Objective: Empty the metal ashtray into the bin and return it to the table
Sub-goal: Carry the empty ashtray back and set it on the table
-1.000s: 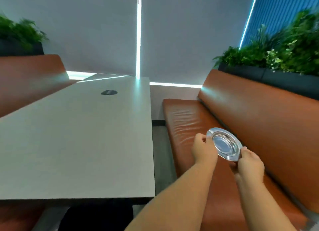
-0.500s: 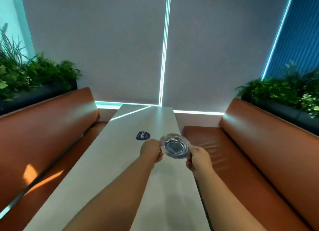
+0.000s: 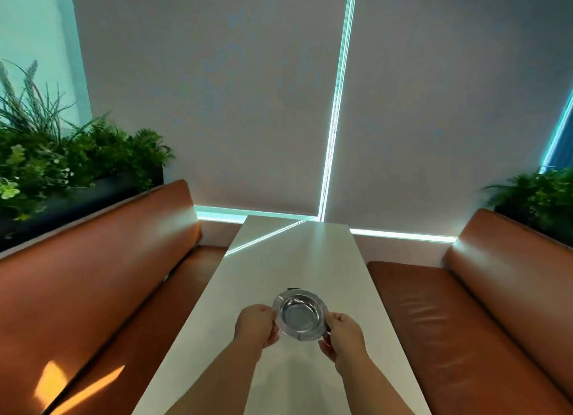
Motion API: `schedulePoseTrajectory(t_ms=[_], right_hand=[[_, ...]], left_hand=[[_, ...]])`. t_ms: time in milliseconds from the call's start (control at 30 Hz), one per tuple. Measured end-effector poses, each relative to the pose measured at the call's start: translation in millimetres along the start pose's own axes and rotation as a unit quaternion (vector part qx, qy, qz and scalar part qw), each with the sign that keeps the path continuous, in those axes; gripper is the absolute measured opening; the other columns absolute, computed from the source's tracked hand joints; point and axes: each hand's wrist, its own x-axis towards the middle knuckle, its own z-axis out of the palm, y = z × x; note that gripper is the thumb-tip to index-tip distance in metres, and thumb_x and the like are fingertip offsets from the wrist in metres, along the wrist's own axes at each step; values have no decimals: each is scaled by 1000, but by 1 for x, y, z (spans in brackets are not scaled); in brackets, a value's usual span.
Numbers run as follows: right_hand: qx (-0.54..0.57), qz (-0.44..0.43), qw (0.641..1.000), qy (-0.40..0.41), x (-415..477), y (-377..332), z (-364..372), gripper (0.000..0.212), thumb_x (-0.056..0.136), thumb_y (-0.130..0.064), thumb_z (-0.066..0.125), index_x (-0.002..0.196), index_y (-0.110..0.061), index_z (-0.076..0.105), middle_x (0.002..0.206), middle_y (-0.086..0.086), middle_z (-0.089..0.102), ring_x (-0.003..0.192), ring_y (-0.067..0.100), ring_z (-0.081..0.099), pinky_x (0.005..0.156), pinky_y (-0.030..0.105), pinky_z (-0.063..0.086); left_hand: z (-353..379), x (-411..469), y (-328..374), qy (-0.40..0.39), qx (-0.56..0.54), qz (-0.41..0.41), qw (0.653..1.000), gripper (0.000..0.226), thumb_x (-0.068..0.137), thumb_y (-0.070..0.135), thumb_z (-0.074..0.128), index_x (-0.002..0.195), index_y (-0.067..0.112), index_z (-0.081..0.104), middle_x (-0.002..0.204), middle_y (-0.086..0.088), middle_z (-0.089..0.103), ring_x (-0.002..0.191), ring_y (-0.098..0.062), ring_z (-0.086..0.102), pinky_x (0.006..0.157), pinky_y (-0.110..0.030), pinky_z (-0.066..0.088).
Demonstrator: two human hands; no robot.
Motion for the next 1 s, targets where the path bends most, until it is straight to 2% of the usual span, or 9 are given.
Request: schedulePoseTrajectory(t_ms=[100,367,500,633,700,767,833,900,1000], right_hand=[[-8,3,1000,-6,48,-1,13,13,90,-17,56,89,-5,62,76,11,61,63,19,55,56,30,51],[-39,-9,999,-8,180,6,46,18,89,-25,60,85,-8,61,83,13,63,71,23,58,55,29,51],[-79,-35,996,-6,223,27,56,22,88,-30,62,88,-8,62,79,12,63,64,24,59,56,33,50],[-109,-52,993,4,246,50,58,19,90,-27,57,86,-8,60,61,10,61,46,26,56,56,39,49],[-114,-60,992,14,252,56,59,19,91,-26,55,85,-9,59,54,8,59,37,23,53,48,36,48],[-140,-74,987,30,256,59,61,18,92,-27,54,85,-11,60,52,4,59,30,14,51,37,26,45],[-157,-90,982,45,259,59,62,17,92,-27,54,88,-12,61,56,4,60,32,11,51,30,21,40],[-153,-91,982,55,263,59,62,16,93,-26,53,92,-13,62,62,6,62,39,15,52,31,21,40],[-144,-79,985,58,266,59,61,13,93,-28,53,91,-17,61,59,5,62,40,15,53,36,23,43]], left_hand=[[12,48,-5,17,-7,-6,1000,19,81,-3,53,68,-1,66,55,-13,56,47,-23,49,48,-28,49],[47,181,-35,36,3,3,999,25,86,2,56,65,13,66,56,-10,58,49,-19,51,52,-29,50],[51,224,-60,42,50,33,997,22,85,5,57,71,15,71,49,-4,58,43,-14,50,48,-28,49],[54,248,-75,43,108,90,989,16,85,12,58,85,17,74,66,-10,67,62,-23,58,71,-43,54],[55,254,-79,48,117,109,986,17,86,14,57,91,15,73,61,-7,65,57,-22,58,64,-37,52],[57,257,-82,60,142,128,980,20,88,16,55,95,17,73,54,0,61,47,-16,55,56,-27,47],[59,258,-84,65,168,137,974,23,89,18,53,102,20,71,63,0,65,45,-12,55,50,-23,45],[62,260,-83,55,184,129,973,27,90,19,52,112,22,67,82,-1,70,44,-12,56,50,-21,47],[63,263,-83,33,225,130,965,31,91,20,50,120,21,62,99,-3,70,62,-21,66,70,-31,54]])
